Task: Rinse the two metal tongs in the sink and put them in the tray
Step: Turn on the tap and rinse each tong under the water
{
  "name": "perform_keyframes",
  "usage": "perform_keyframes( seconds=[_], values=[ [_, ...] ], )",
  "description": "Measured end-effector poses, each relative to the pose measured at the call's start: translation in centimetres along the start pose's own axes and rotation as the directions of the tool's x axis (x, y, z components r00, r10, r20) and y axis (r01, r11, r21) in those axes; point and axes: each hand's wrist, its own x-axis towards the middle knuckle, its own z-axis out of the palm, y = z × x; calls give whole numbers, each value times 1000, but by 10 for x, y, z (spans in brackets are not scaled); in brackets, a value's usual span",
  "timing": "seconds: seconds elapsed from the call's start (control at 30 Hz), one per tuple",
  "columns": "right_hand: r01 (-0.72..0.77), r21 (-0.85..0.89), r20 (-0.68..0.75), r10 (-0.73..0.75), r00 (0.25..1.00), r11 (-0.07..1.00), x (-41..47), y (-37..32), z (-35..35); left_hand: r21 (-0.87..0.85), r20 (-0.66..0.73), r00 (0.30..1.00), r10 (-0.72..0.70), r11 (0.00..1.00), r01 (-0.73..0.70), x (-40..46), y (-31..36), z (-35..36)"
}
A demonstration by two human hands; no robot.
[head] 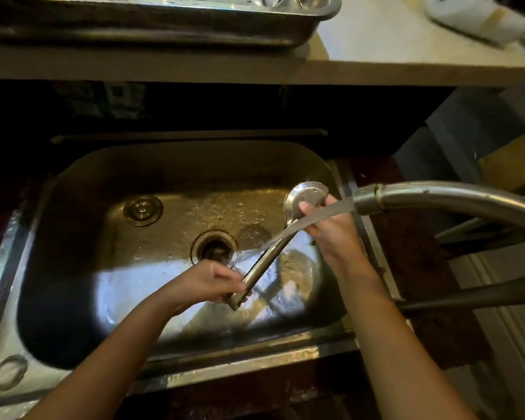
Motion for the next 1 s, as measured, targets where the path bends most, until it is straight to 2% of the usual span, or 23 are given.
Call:
perform_keyframes(
  seconds=[0.2, 0.3, 0.4, 0.5, 0.57, 0.63, 0.67, 0.7, 0.73, 0.87, 1.0],
  values=[
    [-14, -98, 148, 29, 989, 995, -12, 6, 22, -142, -63, 990, 124, 981, -132, 18, 33, 3],
    [19, -95, 102, -10, 995, 995, -2, -6, 17, -189, -67, 993, 97, 976, -109, 14, 25, 5],
    [46, -131, 104, -32, 994, 990, -1, -12, 16, -322, -60, 995, 78, 942, -94, 11, 17, 8],
    [8, -332, 22, -1, 1000, 943, -12, -8, 13, -367, -36, 997, 64, 927, -73, 15, 17, 16],
    [20, -596, -90, -91, 992, 803, -27, -4, 1, -425, -40, 998, 56, 903, -68, 22, 19, 21],
    [90, -856, -104, -341, 934, 508, -46, 0, -14, -501, -59, 997, 41, 863, -65, 29, 22, 24],
    [109, -920, -79, -452, 888, 376, -57, 3, -22, -523, -73, 997, 28, 850, -62, 33, 23, 25],
    [117, -943, -65, -515, 855, 312, -66, 6, -28, -536, -82, 997, 13, 842, -56, 35, 24, 25],
    [110, -950, -64, -526, 848, 293, -74, 10, -33, -550, -83, 997, 1, 834, -47, 38, 24, 25],
    [71, -925, -91, -399, 912, 374, -87, 26, -44, -615, -57, 998, -22, 788, -18, 44, 23, 29],
    [86, -877, -137, -417, 898, 473, -87, 27, -45, -685, -74, 995, -63, 728, -4, 46, 21, 31]
  ],
)
